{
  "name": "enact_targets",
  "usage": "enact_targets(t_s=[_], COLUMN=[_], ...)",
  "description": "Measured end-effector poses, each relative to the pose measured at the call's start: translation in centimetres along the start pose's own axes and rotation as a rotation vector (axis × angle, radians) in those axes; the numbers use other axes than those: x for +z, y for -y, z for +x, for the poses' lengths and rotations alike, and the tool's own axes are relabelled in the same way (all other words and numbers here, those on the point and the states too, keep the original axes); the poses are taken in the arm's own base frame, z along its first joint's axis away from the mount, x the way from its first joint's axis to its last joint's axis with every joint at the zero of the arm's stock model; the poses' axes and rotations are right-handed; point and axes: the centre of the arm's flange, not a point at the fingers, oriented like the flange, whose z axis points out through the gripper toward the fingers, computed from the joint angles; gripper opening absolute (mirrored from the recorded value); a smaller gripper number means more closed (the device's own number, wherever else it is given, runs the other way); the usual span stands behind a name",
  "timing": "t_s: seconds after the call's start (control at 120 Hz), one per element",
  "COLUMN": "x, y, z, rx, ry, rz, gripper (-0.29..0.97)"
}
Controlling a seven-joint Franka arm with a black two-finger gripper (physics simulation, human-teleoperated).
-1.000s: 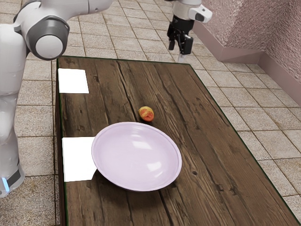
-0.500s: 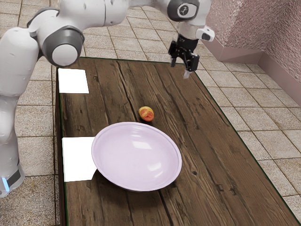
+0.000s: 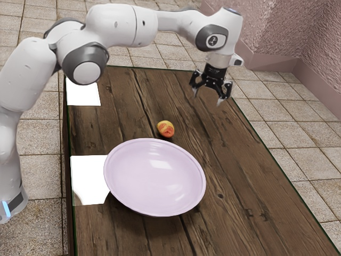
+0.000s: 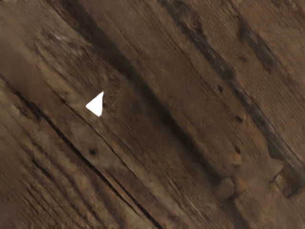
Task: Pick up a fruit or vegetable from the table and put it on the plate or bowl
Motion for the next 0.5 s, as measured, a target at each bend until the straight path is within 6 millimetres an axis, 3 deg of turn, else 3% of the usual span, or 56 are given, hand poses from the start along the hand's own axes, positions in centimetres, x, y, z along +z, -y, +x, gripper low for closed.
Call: enact_targets(t_s=[0.133, 0.267, 0.317, 0.5], x=[1.1, 3.5, 4.4, 5.1], y=[0.9, 4.5, 5.2, 3.5], z=[-2.8, 0.0, 0.1, -4.2], rx=[-0.197, -0.467, -0.541, -0.681], ry=[-0.003, 0.042, 0.067, 0.105], rz=[0.053, 0.066, 0.068, 0.060], gripper=[0.68, 0.68, 0.68, 0.68])
